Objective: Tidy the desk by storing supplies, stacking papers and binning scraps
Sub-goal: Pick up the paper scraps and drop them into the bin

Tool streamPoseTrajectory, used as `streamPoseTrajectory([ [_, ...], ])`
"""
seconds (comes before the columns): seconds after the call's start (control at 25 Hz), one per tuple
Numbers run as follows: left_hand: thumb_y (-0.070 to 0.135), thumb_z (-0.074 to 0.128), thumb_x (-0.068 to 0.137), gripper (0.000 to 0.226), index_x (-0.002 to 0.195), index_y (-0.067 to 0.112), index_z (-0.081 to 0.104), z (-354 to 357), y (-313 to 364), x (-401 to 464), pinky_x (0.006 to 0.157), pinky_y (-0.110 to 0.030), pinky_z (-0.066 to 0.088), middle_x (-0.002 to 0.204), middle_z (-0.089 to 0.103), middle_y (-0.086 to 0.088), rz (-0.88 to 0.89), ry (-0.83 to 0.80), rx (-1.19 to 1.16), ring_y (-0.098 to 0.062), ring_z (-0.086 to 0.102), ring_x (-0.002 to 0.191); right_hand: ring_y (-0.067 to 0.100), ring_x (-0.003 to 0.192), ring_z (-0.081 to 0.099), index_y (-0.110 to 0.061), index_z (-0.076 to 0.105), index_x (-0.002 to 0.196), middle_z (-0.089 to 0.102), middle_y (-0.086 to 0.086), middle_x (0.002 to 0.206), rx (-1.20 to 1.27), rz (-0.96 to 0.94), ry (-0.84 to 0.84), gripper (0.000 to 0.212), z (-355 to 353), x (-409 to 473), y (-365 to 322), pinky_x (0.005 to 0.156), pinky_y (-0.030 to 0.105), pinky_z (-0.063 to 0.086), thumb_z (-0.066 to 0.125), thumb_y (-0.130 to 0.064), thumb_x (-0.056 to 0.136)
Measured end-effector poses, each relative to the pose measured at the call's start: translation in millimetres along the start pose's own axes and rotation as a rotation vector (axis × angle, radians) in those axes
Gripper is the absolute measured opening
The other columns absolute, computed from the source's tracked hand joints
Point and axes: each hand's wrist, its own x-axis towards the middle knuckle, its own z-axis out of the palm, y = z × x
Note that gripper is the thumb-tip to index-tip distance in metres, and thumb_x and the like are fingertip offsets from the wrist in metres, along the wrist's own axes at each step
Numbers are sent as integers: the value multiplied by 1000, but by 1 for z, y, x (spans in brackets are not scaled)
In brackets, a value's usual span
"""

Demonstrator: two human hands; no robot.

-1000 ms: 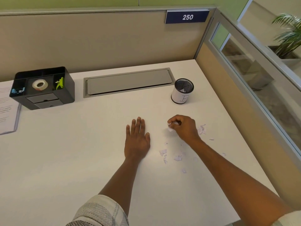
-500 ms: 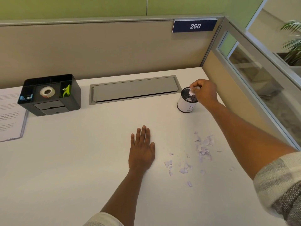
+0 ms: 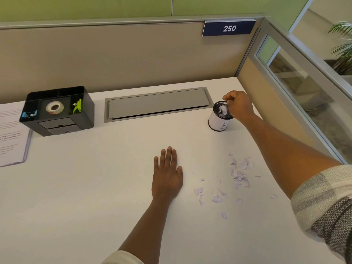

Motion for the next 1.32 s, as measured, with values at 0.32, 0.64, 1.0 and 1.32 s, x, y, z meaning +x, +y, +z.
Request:
streamPoseTrajectory([
  [0.32, 35, 22, 104, 63, 160, 13, 6, -1, 0, 0, 126, -46, 0, 168, 0, -4, 2, 4, -4, -23, -2, 156, 18, 82, 64, -5, 73, 93, 73, 8, 94, 98, -6, 66, 33, -13, -22, -9, 82, 28, 53, 45, 10, 83],
  [0.64, 35, 25, 103, 63, 160, 12, 11, 0, 0, 0, 126, -47, 2, 168, 4, -6, 4, 7, 8, -25, 2, 156, 5, 71, 61, -7, 75, 93, 70, -2, 84, 185, -75, -193, 31, 26, -124, -8, 74, 21, 50, 51, 11, 85],
  [1.0, 36, 23, 104, 62, 160, 12, 11, -1, 0, -1, 126, -47, 3, 168, 5, -6, 10, 3, 2, -25, 2, 156, 23, 130, 45, -20, 60, 131, 49, 2, 144, -205, -254, -518, 35, 67, -252, 23, 102, 33, 42, 49, -13, 98],
  [1.32, 36, 23, 105, 61, 160, 11, 10, 0, -2, -3, 126, -48, 2, 168, 6, -7, 27, 7, -19, -25, 1, 156, 21, 133, 38, -19, 42, 146, 42, 0, 147, -286, -254, -571, 60, 63, -291, 23, 98, 33, 47, 62, -11, 90],
])
